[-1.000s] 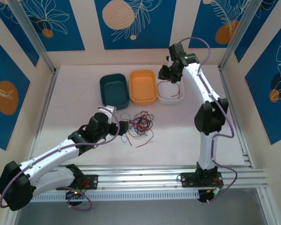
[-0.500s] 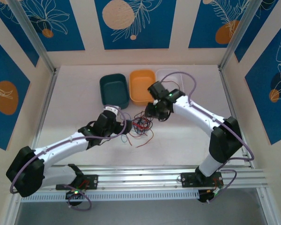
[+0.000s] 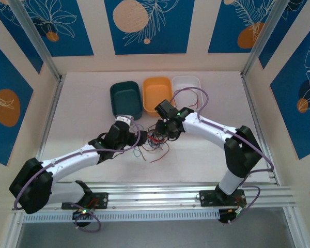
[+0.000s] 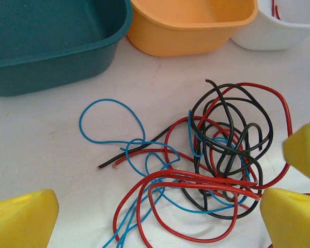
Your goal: Untangle the cables
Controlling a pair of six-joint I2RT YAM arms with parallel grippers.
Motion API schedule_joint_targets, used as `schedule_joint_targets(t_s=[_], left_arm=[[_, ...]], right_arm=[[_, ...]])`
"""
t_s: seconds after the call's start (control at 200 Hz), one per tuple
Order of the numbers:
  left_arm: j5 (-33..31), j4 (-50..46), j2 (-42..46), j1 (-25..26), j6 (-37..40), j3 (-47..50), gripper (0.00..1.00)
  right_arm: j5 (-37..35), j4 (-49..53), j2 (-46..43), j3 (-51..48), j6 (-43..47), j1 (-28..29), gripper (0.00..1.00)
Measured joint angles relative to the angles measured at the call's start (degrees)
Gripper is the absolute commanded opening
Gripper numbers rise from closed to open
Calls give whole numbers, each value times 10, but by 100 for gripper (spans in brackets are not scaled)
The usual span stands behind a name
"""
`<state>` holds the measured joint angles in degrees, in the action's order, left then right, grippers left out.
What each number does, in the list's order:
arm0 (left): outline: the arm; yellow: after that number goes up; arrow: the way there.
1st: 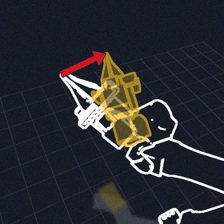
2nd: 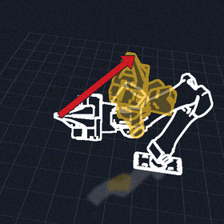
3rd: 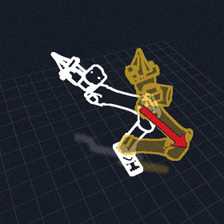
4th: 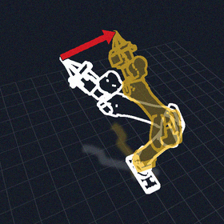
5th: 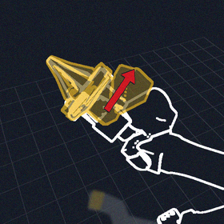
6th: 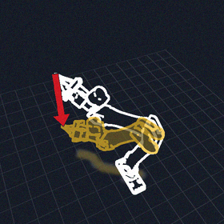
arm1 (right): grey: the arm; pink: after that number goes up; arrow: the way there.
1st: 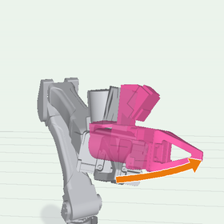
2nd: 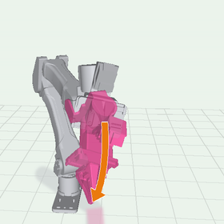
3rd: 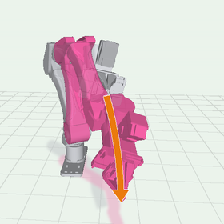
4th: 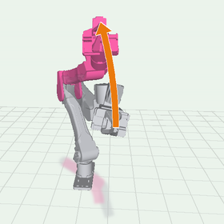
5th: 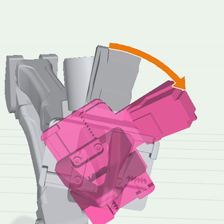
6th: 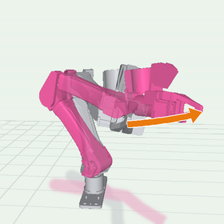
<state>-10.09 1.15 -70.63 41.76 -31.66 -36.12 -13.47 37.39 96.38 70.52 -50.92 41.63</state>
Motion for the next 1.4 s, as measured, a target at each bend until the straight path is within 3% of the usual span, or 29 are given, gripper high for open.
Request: schedule_joint_targets(t_s=[0.17, 0.335, 0.58, 1.01, 1.401], left_arm=[[0, 1, 0, 0, 0, 0, 100], [2, 1, 0, 0, 0, 0, 100], [2, 2, 0, 0, 0, 0, 100], [1, 30, 1, 0, -23, 0, 100], [14, 64, 7, -3, -34, 0, 100]], right_arm=[[-9, -10, 31, 10, -2, 0, 24], [-12, -23, 39, 21, -2, 0, 0], [-16, -18, 20, 27, 12, 7, 0], [-20, -12, -126, 47, 69, 33, 0], [-9, 9, -160, 98, 117, 38, 0]])
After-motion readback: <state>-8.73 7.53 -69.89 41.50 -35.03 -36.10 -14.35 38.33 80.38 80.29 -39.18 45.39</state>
